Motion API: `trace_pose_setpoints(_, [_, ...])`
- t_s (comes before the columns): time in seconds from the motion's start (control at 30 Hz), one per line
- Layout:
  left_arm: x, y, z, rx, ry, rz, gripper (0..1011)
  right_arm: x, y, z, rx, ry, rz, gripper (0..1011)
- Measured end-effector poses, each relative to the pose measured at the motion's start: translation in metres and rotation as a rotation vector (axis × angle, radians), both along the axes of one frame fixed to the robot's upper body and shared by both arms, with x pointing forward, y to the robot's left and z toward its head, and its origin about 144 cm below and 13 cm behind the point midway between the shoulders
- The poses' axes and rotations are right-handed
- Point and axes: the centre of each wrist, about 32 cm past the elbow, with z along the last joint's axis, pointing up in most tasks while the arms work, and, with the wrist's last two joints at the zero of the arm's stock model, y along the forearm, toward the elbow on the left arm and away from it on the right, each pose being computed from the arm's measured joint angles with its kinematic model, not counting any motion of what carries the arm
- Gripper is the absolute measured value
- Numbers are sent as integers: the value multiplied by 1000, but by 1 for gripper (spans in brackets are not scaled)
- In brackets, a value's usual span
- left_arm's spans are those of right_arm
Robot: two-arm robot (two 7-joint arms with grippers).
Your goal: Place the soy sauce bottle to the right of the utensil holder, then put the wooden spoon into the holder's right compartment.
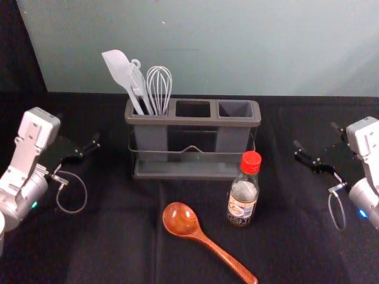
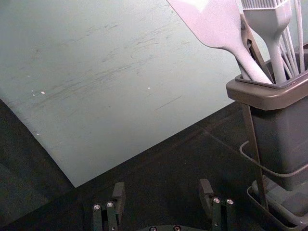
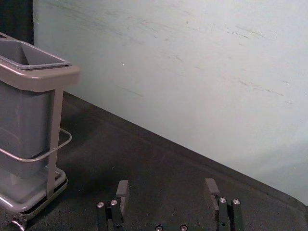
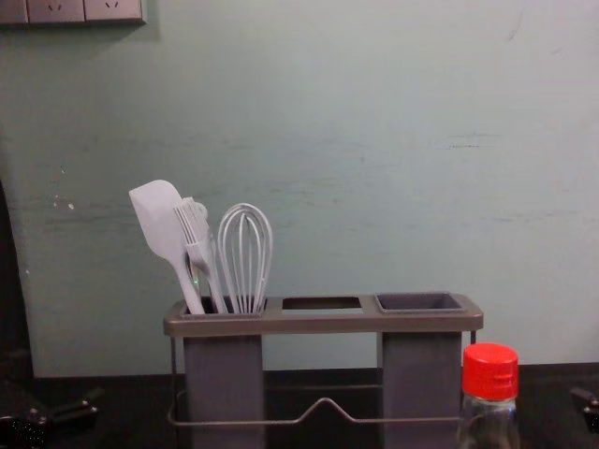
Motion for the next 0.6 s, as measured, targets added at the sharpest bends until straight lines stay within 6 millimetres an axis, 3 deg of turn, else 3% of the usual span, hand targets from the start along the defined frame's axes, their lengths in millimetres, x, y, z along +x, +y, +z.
trace_pose_setpoints(0.6, [0,0,0,0,0,0,1005,0,0,0,0,0,0,1003])
